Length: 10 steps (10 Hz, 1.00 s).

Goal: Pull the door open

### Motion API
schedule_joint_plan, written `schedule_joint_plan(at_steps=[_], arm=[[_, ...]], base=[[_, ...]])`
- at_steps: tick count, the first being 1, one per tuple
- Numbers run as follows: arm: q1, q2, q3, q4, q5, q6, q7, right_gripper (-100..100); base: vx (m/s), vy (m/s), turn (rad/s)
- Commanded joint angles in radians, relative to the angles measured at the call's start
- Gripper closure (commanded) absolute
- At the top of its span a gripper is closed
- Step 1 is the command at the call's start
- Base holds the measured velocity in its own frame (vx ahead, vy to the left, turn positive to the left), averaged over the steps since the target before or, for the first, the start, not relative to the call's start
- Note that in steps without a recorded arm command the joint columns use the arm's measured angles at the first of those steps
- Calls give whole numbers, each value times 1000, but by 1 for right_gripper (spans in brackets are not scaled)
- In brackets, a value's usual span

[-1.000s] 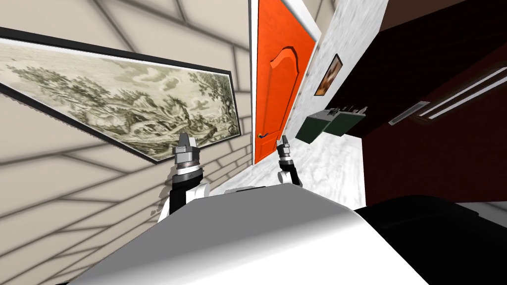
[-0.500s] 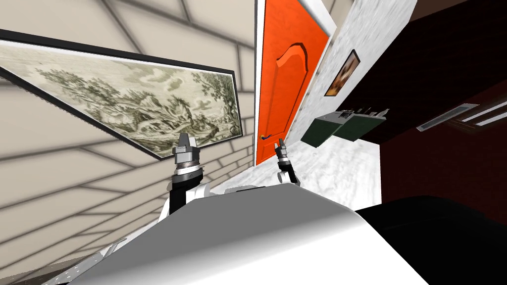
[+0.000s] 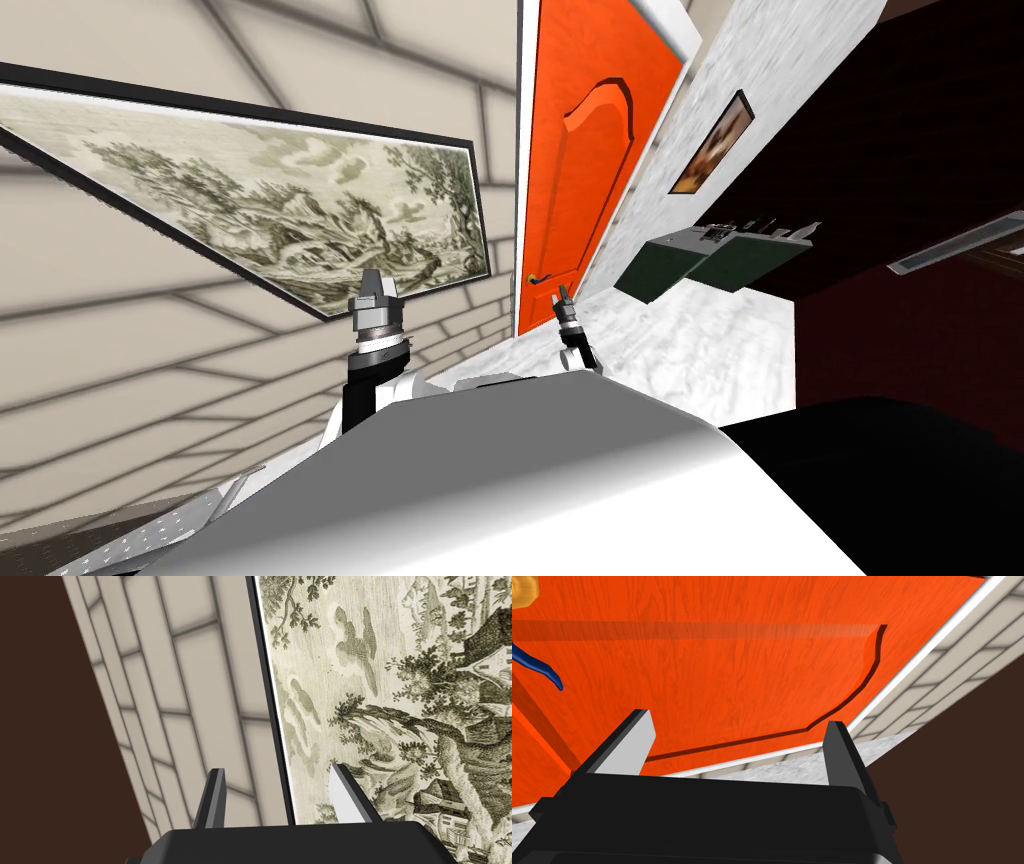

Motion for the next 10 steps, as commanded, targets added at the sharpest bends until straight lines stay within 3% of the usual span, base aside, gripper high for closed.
schedule_joint_plan(at_steps=[1, 10], arm=[[-14, -15, 2, 50, 1, -3, -15, -100], [-93, -78, 12, 291, 4, -37, -76, -100]], base=[[39, -70, 143], [34, -69, 112]])
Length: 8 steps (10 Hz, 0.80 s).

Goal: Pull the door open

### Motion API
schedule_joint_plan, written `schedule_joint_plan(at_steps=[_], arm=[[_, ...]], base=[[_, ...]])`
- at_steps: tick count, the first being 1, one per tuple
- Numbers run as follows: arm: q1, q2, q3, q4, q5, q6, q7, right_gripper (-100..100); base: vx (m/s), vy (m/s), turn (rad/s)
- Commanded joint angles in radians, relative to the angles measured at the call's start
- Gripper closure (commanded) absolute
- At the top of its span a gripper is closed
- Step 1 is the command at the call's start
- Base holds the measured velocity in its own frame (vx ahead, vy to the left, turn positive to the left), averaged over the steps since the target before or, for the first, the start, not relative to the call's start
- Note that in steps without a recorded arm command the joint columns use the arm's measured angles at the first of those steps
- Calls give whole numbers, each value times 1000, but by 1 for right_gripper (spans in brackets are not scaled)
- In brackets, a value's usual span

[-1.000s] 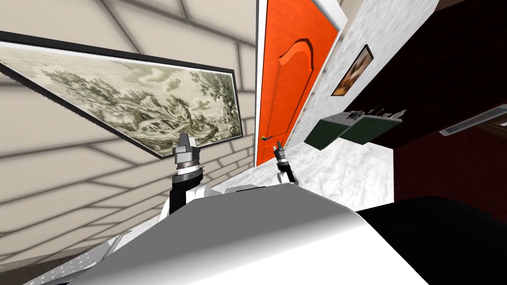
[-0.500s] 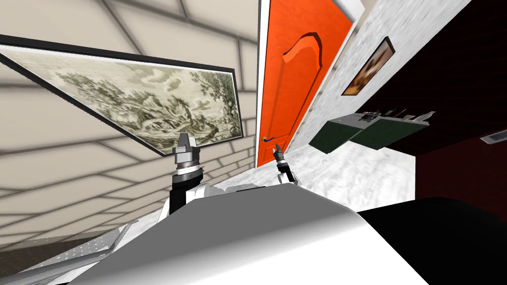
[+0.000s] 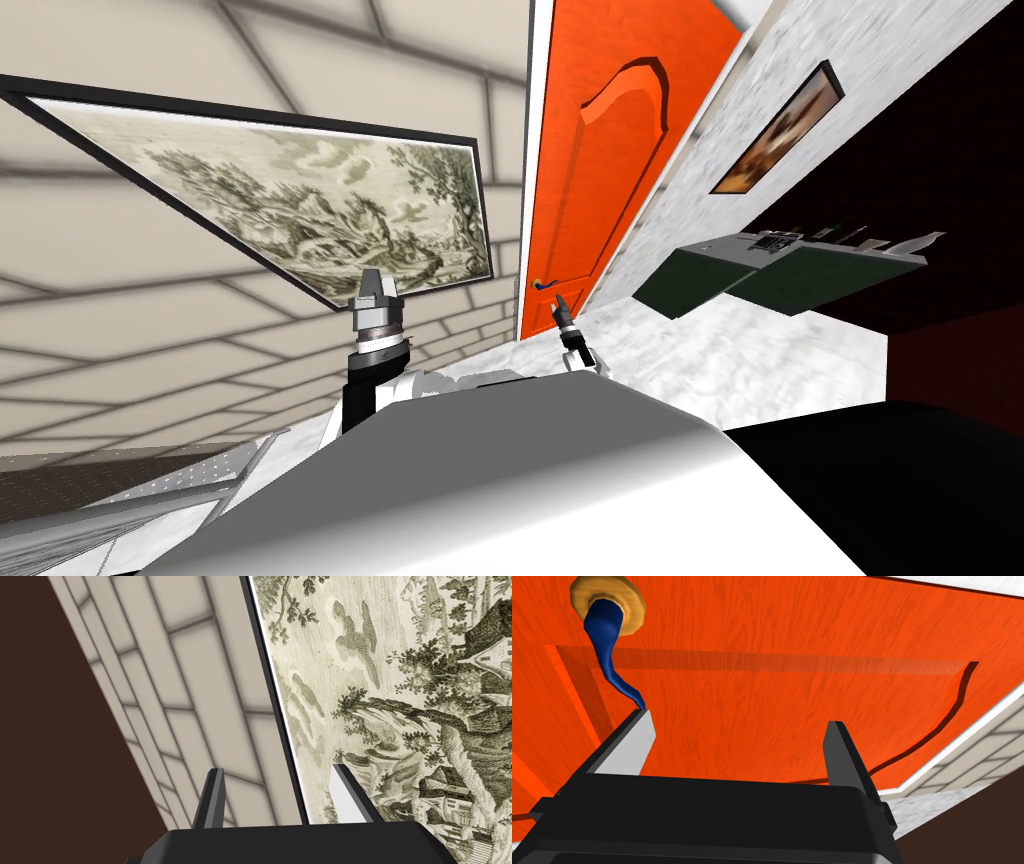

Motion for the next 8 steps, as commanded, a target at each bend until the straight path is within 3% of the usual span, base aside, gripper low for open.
schedule_joint_plan(at_steps=[1, 7, 8], arm=[[-13, -7, 1, 44, 0, -8, -7, -100], [-69, -51, 7, 218, 3, -33, -50, -100], [-69, -51, 7, 222, 3, -33, -50, -100]], base=[[24, -58, 74], [27, -76, 121], [25, -61, 65]])
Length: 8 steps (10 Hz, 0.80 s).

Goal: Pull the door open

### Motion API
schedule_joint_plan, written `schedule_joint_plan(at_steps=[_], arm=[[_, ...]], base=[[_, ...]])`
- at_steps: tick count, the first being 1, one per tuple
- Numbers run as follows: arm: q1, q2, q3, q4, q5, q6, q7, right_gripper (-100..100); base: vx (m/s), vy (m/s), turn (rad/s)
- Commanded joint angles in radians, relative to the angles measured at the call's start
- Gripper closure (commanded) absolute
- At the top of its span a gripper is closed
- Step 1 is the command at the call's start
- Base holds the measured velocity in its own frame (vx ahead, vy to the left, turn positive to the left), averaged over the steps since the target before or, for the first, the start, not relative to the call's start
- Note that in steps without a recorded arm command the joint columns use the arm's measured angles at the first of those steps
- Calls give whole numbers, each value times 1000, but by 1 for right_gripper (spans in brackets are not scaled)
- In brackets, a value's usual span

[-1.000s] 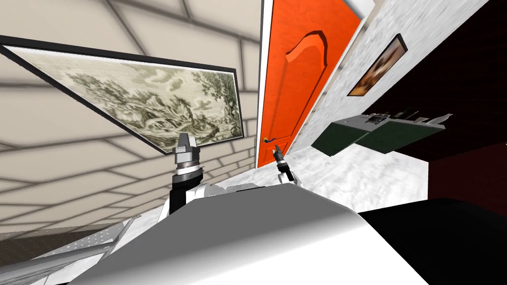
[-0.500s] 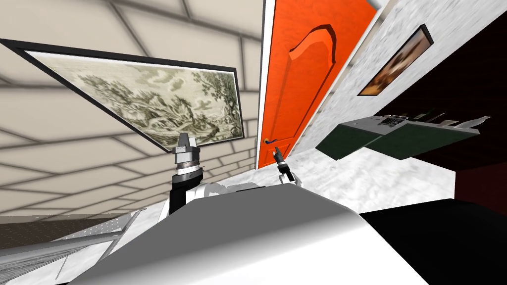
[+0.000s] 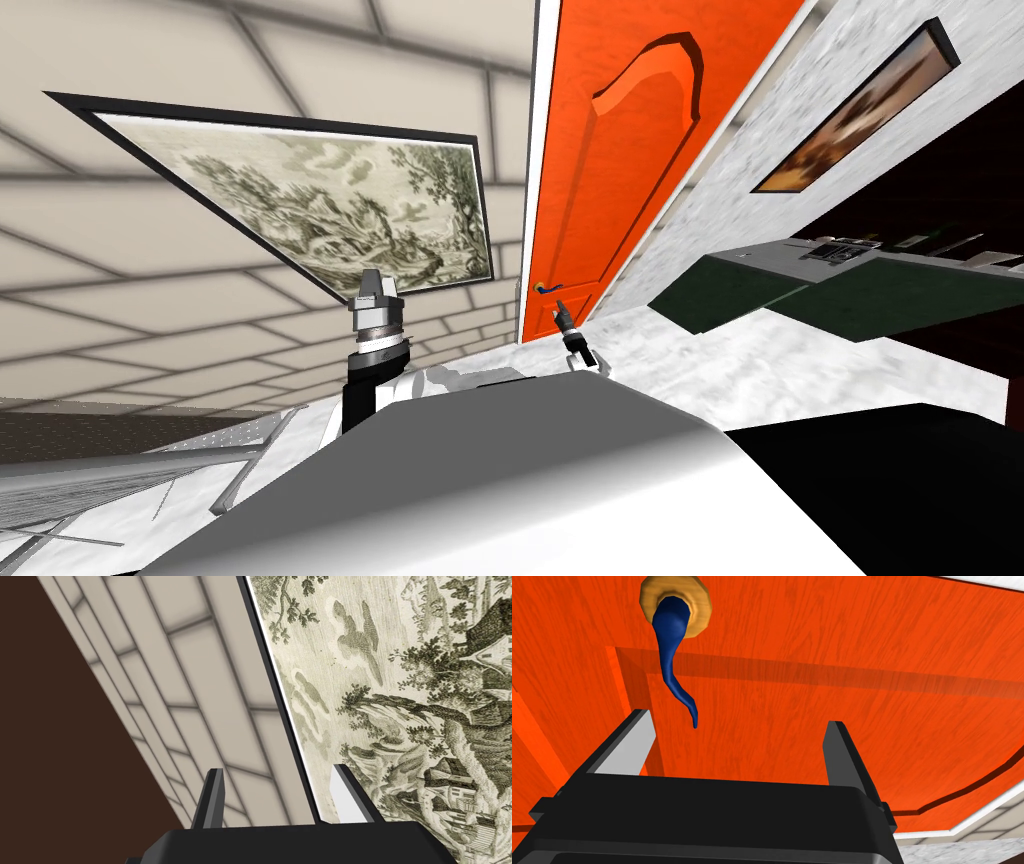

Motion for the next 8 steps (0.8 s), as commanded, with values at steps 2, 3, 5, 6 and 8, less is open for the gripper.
schedule_joint_plan(at_steps=[2, 3, 5, 6, 8], arm=[[-21, -11, 2, 60, 1, -11, -11, -100], [-32, -20, 3, 96, 1, -16, -20, -100], [-43, -29, 5, 127, 2, -21, -29, -100], [-43, -29, 5, 132, 2, -21, -29, -100], [-62, -43, 7, 189, 2, -29, -43, -100]], base=[[25, -53, 88], [18, -52, 117], [21, -53, 73], [20, -55, 63], [16, -65, 123]])
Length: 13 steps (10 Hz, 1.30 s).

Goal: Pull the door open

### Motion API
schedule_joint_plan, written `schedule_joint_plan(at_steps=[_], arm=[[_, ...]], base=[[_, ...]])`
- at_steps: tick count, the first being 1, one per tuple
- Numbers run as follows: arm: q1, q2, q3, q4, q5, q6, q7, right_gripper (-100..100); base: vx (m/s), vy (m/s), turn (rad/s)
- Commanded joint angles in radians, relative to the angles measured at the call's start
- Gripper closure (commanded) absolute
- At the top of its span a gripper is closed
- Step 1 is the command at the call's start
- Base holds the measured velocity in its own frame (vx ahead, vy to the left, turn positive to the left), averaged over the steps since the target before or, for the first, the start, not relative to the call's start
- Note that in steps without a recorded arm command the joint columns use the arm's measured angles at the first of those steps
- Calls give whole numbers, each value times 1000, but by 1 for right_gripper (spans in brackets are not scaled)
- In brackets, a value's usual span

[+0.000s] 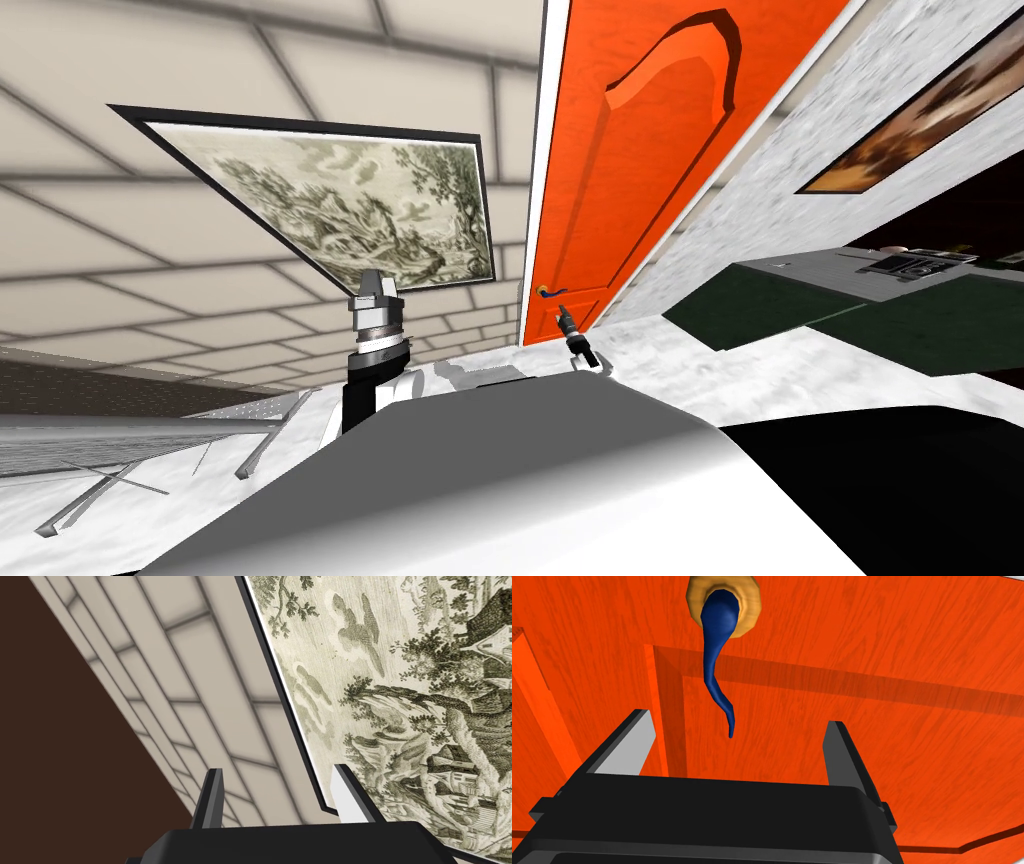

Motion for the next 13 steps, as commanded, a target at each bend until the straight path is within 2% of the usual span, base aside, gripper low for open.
schedule_joint_plan(at_steps=[1, 4, 5, 6, 7, 8, 9, 10, 13], arm=[[-16, -9, 2, 43, 1, -4, -10, -100], [-35, -24, 4, 104, 2, -13, -25, -100], [-32, -22, 4, 95, 1, -15, -23, -100], [-40, -25, -24, 122, -11, -19, -17, -100], [-40, -25, -24, 122, -11, -19, -17, -100], [-47, -26, -51, 145, -22, -23, -11, -100], [-47, -26, -51, 145, -22, -23, -11, -100], [-55, -28, -82, 173, -36, -27, -3, -100], [-68, -32, -131, 216, -57, -34, 9, -100]], base=[[24, -91, 108], [22, -77, 105], [9, -34, 23], [36, -2, 279], [46, -3, 194], [64, 7, 232], [56, -1, 136], [64, -7, 268], [66, -27, 225]])
